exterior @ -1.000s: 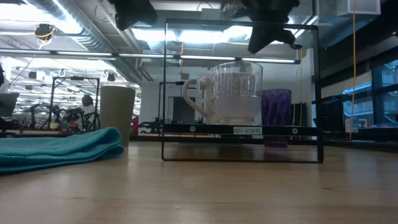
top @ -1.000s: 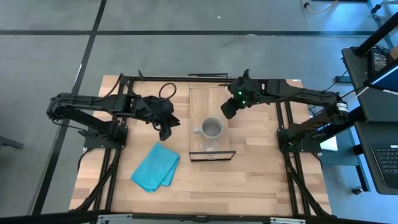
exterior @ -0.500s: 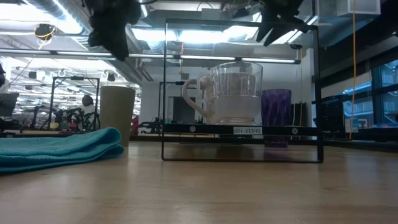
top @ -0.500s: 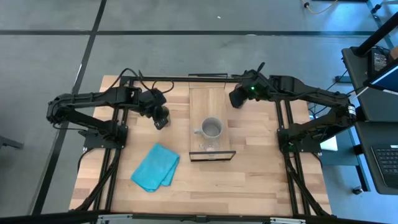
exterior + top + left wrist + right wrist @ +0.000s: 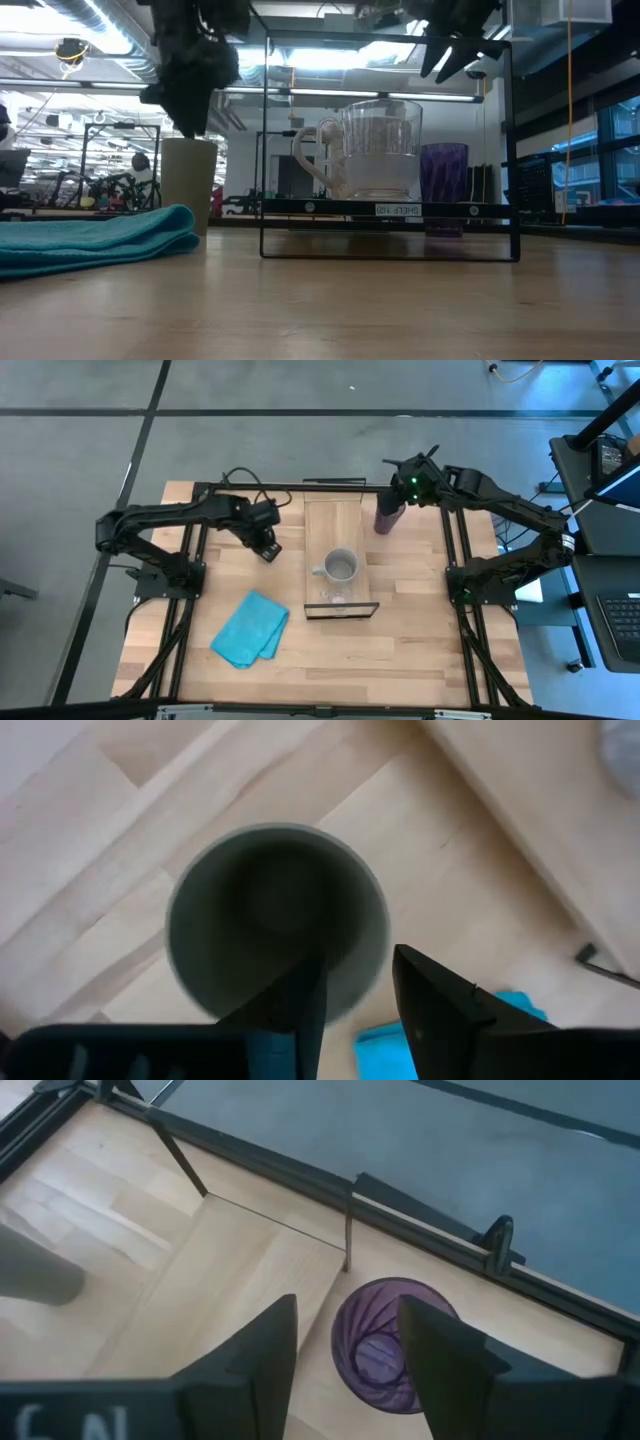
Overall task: Stack small to large cups/mugs on shelf
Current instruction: Put the light green cup on the shelf
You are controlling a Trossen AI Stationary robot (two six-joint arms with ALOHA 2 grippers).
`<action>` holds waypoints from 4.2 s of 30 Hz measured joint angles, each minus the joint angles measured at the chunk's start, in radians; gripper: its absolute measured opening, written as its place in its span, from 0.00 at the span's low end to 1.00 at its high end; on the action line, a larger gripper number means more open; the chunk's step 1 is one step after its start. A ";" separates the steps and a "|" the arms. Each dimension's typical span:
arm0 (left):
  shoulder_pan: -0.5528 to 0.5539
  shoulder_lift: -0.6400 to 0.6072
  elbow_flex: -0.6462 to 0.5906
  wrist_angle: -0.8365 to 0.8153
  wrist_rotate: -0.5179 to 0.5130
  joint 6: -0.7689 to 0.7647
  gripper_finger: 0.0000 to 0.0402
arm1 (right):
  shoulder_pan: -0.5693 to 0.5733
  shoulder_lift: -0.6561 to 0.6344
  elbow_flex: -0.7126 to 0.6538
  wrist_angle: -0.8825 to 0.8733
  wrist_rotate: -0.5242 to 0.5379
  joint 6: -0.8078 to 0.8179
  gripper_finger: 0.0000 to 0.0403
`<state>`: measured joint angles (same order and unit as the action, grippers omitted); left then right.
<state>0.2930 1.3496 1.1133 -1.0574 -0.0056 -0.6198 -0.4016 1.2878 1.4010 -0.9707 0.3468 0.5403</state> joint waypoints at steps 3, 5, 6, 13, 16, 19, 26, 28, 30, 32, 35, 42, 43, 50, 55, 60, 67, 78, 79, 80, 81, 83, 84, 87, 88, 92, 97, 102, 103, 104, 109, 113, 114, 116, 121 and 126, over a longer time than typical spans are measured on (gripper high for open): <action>0.001 0.029 0.000 0.002 0.001 0.017 0.28 | -0.014 0.000 0.000 0.000 -0.007 -0.004 0.43; 0.001 0.039 -0.001 0.002 0.002 0.021 0.28 | -0.021 0.000 0.000 0.000 -0.008 -0.016 0.43; 0.001 0.039 -0.001 0.003 0.002 0.025 0.28 | -0.021 0.000 0.000 0.000 -0.008 -0.019 0.43; 0.001 0.038 -0.001 0.015 -0.005 0.063 0.28 | -0.021 0.000 0.000 0.000 -0.006 -0.021 0.43; 0.001 0.038 -0.001 0.031 -0.008 0.089 0.28 | -0.021 0.000 0.000 0.000 -0.001 -0.021 0.43; 0.001 0.038 -0.001 0.037 -0.011 0.111 0.28 | -0.021 0.000 0.000 0.000 0.000 -0.020 0.43; -0.001 0.058 -0.002 0.040 -0.014 0.145 0.28 | -0.022 0.001 0.000 0.001 0.026 -0.018 0.43; -0.001 0.072 -0.001 0.051 -0.022 0.159 0.28 | -0.022 0.001 0.000 0.001 0.026 -0.018 0.43; -0.001 0.095 -0.002 0.056 -0.024 0.166 0.28 | -0.022 0.001 0.000 0.001 0.026 -0.018 0.43; -0.001 0.107 -0.002 0.059 -0.027 0.181 0.28 | -0.022 0.001 0.000 0.000 0.026 -0.015 0.43; -0.001 0.117 -0.002 0.058 -0.030 0.182 0.28 | -0.022 0.001 0.000 0.000 0.026 -0.014 0.43; -0.001 0.115 -0.002 0.052 -0.053 0.181 0.24 | -0.022 0.001 0.000 0.000 0.026 -0.020 0.43; -0.001 0.115 -0.002 0.052 -0.053 0.181 0.22 | -0.022 0.001 0.000 0.000 0.026 -0.021 0.43; -0.002 0.115 -0.001 0.055 -0.035 0.193 0.03 | -0.022 0.001 0.000 0.000 0.026 -0.023 0.43; -0.008 0.115 0.085 0.021 -0.057 0.226 0.01 | -0.022 0.001 0.000 0.000 0.026 -0.023 0.43; 0.002 0.115 0.283 -0.031 -0.083 0.283 0.01 | -0.022 0.001 0.000 0.000 0.026 -0.023 0.43; 0.036 0.222 0.576 -0.082 -0.085 0.362 0.00 | -0.036 -0.008 0.000 -0.039 0.062 -0.013 0.43; 0.023 0.536 0.915 -0.157 0.018 0.528 0.00 | -0.096 -0.150 0.001 -0.105 0.099 0.060 0.43; 0.017 0.556 0.938 -0.158 0.027 0.543 0.00 | -0.096 -0.155 0.001 -0.114 0.098 0.062 0.43; 0.009 0.574 0.960 -0.158 0.036 0.559 0.00 | -0.096 -0.158 0.001 -0.123 0.099 0.066 0.43; 0.001 0.591 0.982 -0.157 0.043 0.578 0.00 | -0.096 -0.160 0.001 -0.130 0.098 0.071 0.43; -0.019 0.623 1.022 -0.161 0.051 0.618 0.00 | -0.096 -0.159 0.001 -0.149 0.098 0.080 0.43; -0.030 0.639 1.039 -0.166 0.051 0.640 0.00 | -0.096 -0.158 0.001 -0.155 0.098 0.080 0.43; -0.056 0.685 1.064 -0.192 0.053 0.700 0.00 | -0.096 -0.151 0.001 -0.158 0.098 0.080 0.43; -0.064 0.698 1.066 -0.196 0.054 0.714 0.00 | -0.096 -0.149 0.001 -0.158 0.098 0.080 0.43; -0.078 0.733 1.067 -0.201 0.053 0.776 0.00 | -0.096 -0.140 0.001 -0.158 0.097 0.080 0.43; -0.084 0.751 1.067 -0.199 0.050 0.832 0.00 | -0.096 -0.127 0.001 -0.158 0.095 0.084 0.43; -0.087 0.754 1.067 -0.199 0.049 0.896 0.00 | -0.096 -0.109 0.000 -0.157 0.086 0.087 0.43; -0.088 0.754 1.067 -0.199 0.049 0.909 0.00 | -0.096 -0.106 0.001 -0.157 0.085 0.087 0.43; -0.088 0.754 1.067 -0.200 0.049 0.917 0.00 | -0.096 -0.101 0.001 -0.157 0.078 0.087 0.43; -0.087 0.754 1.067 -0.216 0.043 0.927 0.00 | -0.095 -0.080 0.000 -0.156 0.068 0.087 0.43; -0.087 0.753 1.067 -0.228 0.034 0.928 0.00 | -0.095 -0.063 0.000 -0.156 0.058 0.087 0.43; -0.087 0.753 1.067 -0.229 0.032 0.928 0.00 | -0.095 -0.060 0.000 -0.155 0.050 0.088 0.43; -0.087 0.753 1.067 -0.228 0.022 0.925 0.00 | -0.095 -0.053 0.000 -0.155 0.041 0.088 0.43; -0.086 0.753 1.067 -0.226 0.021 0.921 0.01 | -0.082 -0.046 -0.001 -0.152 0.041 0.088 0.43; -0.085 0.753 1.067 -0.205 0.058 0.913 0.01 | -0.070 -0.046 -0.001 -0.147 0.048 0.104 0.43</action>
<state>0.2085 2.1029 2.1807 -1.2623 0.0523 0.2930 -0.4713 1.2419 1.4002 -1.1175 0.3953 0.6447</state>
